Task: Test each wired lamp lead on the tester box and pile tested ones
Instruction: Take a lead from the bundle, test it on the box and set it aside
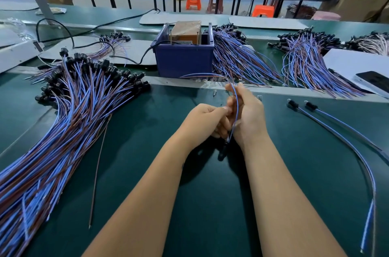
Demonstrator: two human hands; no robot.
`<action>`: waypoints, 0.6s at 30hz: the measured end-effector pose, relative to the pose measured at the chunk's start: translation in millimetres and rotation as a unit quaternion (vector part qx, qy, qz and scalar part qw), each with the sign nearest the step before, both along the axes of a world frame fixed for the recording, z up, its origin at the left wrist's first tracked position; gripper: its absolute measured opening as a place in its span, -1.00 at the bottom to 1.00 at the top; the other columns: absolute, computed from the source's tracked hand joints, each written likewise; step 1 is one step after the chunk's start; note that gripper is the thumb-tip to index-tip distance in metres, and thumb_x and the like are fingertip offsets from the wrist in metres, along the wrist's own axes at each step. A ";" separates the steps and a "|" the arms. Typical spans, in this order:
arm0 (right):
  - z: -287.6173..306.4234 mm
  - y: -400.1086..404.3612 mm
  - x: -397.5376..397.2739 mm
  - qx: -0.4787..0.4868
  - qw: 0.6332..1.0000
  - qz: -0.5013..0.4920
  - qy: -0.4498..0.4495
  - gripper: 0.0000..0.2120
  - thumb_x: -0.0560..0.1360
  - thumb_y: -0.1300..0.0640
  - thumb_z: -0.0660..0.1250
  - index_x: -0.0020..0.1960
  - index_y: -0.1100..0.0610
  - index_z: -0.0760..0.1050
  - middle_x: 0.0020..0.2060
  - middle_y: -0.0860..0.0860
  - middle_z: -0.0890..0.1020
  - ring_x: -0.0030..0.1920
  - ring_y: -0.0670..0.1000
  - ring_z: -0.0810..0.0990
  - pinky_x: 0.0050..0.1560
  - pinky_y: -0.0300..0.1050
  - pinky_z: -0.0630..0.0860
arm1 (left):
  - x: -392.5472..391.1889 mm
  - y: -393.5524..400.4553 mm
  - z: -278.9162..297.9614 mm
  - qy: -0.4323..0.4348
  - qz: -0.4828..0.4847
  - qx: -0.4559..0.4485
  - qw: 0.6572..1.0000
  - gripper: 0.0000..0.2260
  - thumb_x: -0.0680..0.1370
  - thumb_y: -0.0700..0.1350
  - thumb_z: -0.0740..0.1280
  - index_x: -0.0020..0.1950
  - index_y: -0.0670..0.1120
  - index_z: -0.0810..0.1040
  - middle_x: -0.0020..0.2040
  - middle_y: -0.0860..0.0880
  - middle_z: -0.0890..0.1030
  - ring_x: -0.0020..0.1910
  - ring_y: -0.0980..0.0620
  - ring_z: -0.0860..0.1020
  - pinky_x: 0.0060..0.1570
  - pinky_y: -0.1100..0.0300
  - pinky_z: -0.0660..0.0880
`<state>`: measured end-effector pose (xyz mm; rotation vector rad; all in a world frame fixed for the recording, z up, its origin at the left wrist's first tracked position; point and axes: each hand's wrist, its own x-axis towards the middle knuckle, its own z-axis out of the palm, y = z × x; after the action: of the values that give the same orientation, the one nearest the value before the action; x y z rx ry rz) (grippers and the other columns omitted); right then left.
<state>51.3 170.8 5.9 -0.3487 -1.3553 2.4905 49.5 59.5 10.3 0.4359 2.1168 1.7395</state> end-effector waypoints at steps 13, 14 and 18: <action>-7.0 -21.8 5.1 0.349 0.927 0.140 -0.010 -0.82 0.52 0.34 0.35 -0.25 0.19 0.53 -0.50 0.05 0.57 -0.53 -0.06 0.45 -0.43 -0.28 0.44 | -22.8 -22.3 -4.8 0.020 0.206 0.123 0.970 -0.78 0.67 -0.17 0.19 -0.06 -0.08 0.61 -0.20 0.01 0.58 -0.27 0.06 0.54 -0.25 0.19 0.53; -7.1 -23.1 5.9 0.363 0.921 0.145 -0.011 -0.83 0.51 0.34 0.36 -0.24 0.18 0.52 -0.49 0.05 0.57 -0.51 -0.06 0.46 -0.41 -0.27 0.45 | -23.2 -22.9 -5.0 0.021 0.201 0.121 0.972 -0.78 0.66 -0.19 0.19 -0.06 -0.08 0.61 -0.19 0.00 0.57 -0.25 0.06 0.53 -0.28 0.23 0.53; -4.4 -27.2 7.0 0.361 0.924 0.124 -0.014 -0.82 0.54 0.27 0.33 -0.24 0.18 0.52 -0.46 0.05 0.55 -0.48 -0.06 0.44 -0.43 -0.29 0.40 | -24.9 -28.3 -3.9 0.009 0.170 0.124 0.978 -0.76 0.65 -0.20 0.22 -0.07 -0.05 0.66 -0.21 0.01 0.55 -0.18 0.02 0.51 0.00 0.01 0.55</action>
<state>58.4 143.6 1.5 -0.0438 -2.3071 1.9478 24.6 31.2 6.4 0.1572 2.0875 2.2116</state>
